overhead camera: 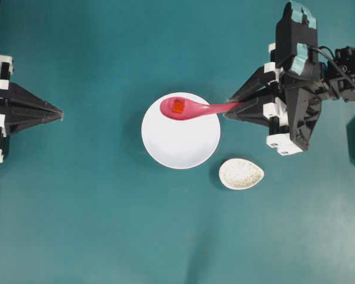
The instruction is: Grip the spoon and scoop the red block from the bowl with right arm.
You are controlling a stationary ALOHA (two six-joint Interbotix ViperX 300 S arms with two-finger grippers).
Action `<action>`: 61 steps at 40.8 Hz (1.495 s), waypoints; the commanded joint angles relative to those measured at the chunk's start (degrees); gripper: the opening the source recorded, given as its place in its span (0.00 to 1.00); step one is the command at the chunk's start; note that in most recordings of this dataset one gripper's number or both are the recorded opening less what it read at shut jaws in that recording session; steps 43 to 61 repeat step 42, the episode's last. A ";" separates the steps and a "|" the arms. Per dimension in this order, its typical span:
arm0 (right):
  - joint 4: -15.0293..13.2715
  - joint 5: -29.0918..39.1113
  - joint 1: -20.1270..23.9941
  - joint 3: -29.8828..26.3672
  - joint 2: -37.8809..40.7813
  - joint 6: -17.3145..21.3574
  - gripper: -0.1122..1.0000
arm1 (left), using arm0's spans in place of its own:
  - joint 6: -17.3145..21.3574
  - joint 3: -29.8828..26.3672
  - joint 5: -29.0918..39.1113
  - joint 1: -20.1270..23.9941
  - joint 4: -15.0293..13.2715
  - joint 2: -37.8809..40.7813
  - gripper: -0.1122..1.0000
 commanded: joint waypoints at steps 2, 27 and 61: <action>-0.35 -0.26 0.09 -1.32 -0.79 -0.18 0.30 | 0.18 -1.67 -0.18 0.09 0.09 0.09 0.10; -5.71 0.53 0.18 -1.32 -0.70 -0.09 0.30 | 0.09 -2.02 -0.44 0.09 0.09 -1.49 0.10; -5.80 1.76 0.09 -1.23 -0.62 0.09 0.30 | 0.26 -1.93 -0.44 0.09 0.09 -1.41 0.10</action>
